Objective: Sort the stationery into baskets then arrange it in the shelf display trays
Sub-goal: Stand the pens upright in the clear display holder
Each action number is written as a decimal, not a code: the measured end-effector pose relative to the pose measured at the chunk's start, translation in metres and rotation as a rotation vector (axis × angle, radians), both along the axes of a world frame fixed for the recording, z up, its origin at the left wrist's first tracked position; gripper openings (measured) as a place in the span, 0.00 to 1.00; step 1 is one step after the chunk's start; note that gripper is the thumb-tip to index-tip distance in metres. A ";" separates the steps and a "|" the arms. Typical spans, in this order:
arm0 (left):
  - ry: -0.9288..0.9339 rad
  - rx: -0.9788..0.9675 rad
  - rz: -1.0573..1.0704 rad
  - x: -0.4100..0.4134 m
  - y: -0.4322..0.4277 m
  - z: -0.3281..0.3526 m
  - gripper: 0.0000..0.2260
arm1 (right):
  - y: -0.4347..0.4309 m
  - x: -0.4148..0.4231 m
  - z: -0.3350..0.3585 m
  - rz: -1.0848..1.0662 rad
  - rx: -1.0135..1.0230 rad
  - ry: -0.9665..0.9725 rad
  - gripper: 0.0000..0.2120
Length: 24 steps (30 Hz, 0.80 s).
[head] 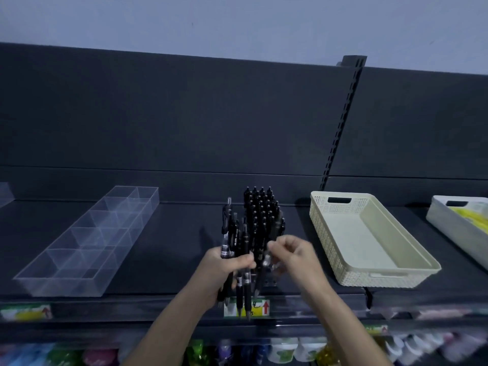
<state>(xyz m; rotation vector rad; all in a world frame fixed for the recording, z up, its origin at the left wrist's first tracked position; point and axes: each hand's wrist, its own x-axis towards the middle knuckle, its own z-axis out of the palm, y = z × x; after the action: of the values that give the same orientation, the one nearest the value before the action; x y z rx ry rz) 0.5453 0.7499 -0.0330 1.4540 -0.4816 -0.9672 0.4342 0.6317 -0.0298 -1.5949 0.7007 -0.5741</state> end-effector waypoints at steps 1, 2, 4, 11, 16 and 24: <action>-0.004 0.023 0.023 0.002 0.002 -0.001 0.06 | -0.006 -0.003 0.000 -0.058 -0.059 0.000 0.10; -0.014 0.046 0.042 0.005 0.004 -0.003 0.07 | -0.012 -0.005 0.000 -0.118 -0.124 0.003 0.10; -0.029 0.078 0.062 0.009 0.007 -0.005 0.09 | -0.023 -0.007 0.000 -0.207 -0.262 0.033 0.10; -0.007 0.088 0.083 0.007 0.009 -0.011 0.12 | -0.020 0.009 -0.014 -0.194 -0.655 0.186 0.06; 0.065 0.039 0.109 0.009 0.009 -0.012 0.12 | -0.017 0.021 -0.019 -0.189 -0.753 0.213 0.11; 0.099 0.015 0.111 0.010 0.011 -0.014 0.13 | -0.017 0.023 -0.048 -0.166 -0.695 0.402 0.08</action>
<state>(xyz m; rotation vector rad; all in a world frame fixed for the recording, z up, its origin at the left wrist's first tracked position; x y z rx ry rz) 0.5554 0.7613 -0.0468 1.4238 -0.3183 -0.9510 0.4575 0.6147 -0.0779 -2.3542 1.0070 -0.6675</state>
